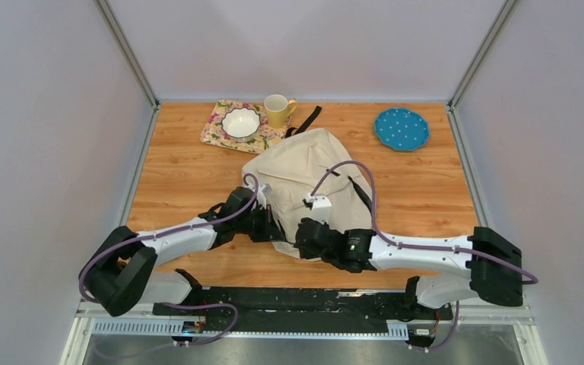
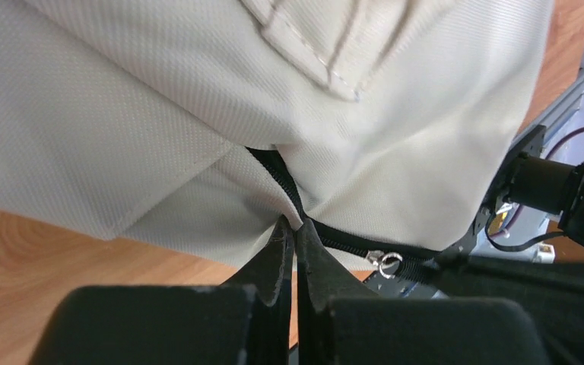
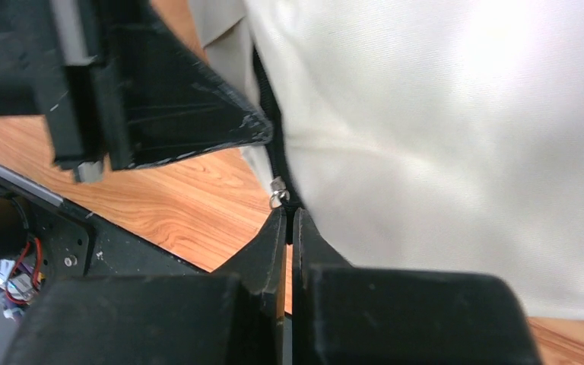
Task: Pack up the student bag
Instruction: Zip the student bag at the center of the board.
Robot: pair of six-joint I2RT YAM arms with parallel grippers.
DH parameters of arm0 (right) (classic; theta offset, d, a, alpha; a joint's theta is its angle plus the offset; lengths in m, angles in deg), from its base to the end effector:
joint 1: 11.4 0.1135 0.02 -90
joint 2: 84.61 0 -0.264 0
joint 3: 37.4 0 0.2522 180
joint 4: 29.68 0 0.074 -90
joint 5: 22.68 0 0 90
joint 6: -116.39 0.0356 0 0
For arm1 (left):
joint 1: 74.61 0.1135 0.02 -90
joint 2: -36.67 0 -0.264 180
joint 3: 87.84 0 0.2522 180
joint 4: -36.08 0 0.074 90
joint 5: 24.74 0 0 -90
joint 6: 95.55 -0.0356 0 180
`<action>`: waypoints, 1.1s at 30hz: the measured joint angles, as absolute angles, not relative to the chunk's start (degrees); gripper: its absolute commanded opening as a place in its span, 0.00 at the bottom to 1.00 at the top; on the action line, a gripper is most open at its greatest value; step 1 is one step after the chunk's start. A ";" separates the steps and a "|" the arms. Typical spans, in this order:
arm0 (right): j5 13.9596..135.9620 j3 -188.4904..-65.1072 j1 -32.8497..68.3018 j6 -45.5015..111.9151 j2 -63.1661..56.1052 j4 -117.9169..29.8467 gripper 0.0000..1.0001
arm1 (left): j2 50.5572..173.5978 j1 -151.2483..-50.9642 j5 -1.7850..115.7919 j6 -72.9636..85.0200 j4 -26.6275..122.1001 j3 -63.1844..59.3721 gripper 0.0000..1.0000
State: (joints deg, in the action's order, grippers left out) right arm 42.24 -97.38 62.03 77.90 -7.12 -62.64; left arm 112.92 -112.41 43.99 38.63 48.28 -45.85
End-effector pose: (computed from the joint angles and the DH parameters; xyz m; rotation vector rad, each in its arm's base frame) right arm 0.0917 0.2554 0.2134 -0.2678 2.3910 0.5176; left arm 0.1813 -0.1570 0.1503 0.0501 2.6106 -1.0511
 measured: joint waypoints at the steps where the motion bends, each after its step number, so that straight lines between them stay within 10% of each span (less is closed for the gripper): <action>1: 42.30 -96.57 61.44 78.27 -8.49 -62.75 0.00 | 111.08 -112.47 44.58 38.54 48.76 -46.33 0.00; 33: 37.21 -97.38 58.88 84.28 -26.53 -71.86 0.00 | 91.83 -114.22 52.38 33.04 60.17 -39.36 0.00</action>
State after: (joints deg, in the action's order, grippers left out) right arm 37.21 -97.38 58.88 84.28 -26.53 -71.86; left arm 91.83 -114.22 52.38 33.04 60.17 -39.36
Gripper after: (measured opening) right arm 0.014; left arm 0.008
